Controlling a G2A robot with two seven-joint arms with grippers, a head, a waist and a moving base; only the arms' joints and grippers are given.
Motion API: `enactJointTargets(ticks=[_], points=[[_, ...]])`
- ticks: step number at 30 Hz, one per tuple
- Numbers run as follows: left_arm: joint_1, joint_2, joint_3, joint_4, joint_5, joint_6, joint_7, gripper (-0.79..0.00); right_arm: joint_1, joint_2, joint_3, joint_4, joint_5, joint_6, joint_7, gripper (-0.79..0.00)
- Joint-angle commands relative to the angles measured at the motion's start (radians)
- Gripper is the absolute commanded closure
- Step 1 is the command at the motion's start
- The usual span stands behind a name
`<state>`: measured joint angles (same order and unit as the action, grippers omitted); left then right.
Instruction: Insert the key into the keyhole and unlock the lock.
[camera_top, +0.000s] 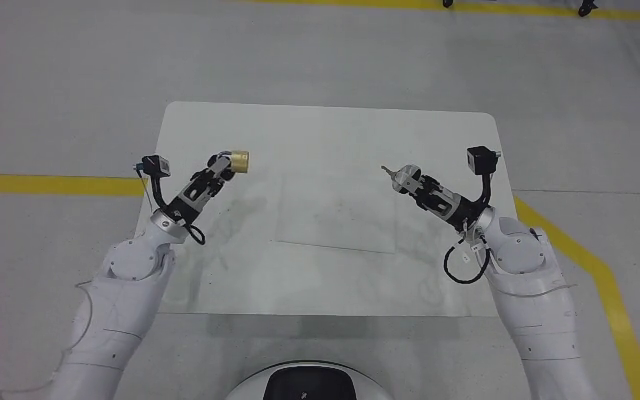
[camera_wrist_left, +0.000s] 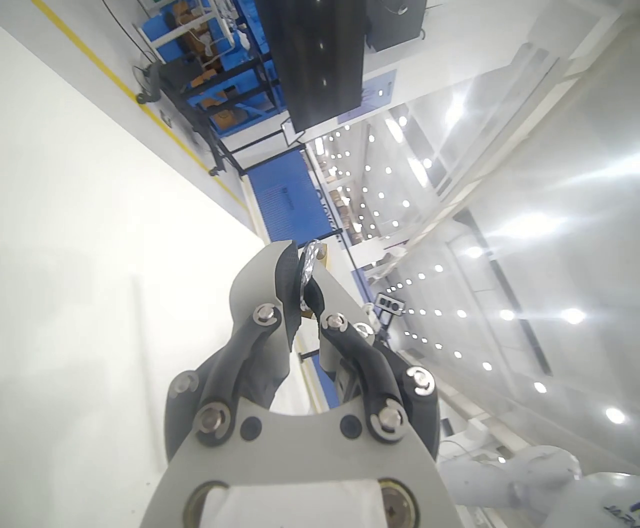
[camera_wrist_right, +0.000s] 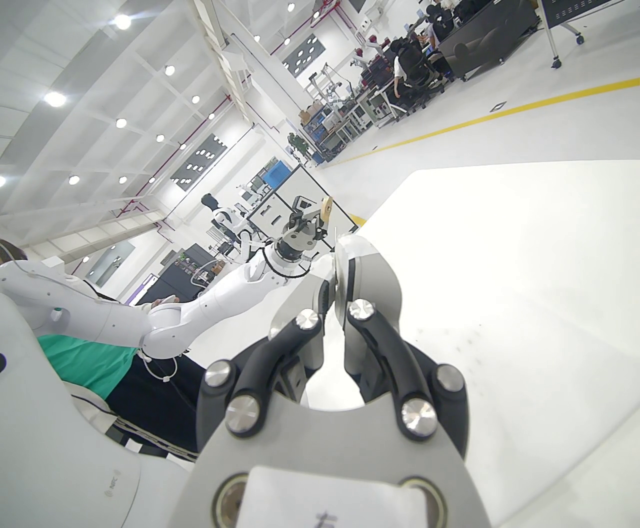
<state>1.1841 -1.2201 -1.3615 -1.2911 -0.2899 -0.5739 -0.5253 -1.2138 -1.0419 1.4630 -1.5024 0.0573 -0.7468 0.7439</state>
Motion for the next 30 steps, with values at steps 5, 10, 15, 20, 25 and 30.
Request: enactJointTargets(ticks=[5, 10, 15, 20, 25, 30], points=[[-0.033, -0.009, 0.062, 0.004, -0.050, 0.029, -0.089, 0.000, 0.000, 0.000, 0.000, 0.000, 0.000, 0.000, 0.000, 0.000], [-0.039, -0.009, 0.066, 0.007, -0.043, 0.042, -0.093, 0.000, 0.000, 0.000, 0.000, 0.000, 0.000, 0.000, 0.000, 0.000], [-0.039, -0.009, 0.066, 0.007, -0.043, 0.042, -0.093, 0.000, 0.000, 0.000, 0.000, 0.000, 0.000, 0.000, 0.000, 0.000], [-0.022, -0.020, 0.124, -0.060, -0.090, 0.057, -0.106, 0.000, 0.021, -0.018, -0.089, 0.008, -0.026, 0.086, -0.087, 0.000], [-0.073, -0.040, 0.201, -0.018, -0.157, 0.067, -0.147, 0.000, 0.098, -0.045, -0.194, 0.059, -0.012, 0.126, -0.172, 0.000], [-0.104, -0.053, 0.236, 0.006, -0.227, 0.049, -0.194, 0.000, 0.163, -0.065, -0.243, 0.132, 0.008, 0.160, -0.240, 0.000]])
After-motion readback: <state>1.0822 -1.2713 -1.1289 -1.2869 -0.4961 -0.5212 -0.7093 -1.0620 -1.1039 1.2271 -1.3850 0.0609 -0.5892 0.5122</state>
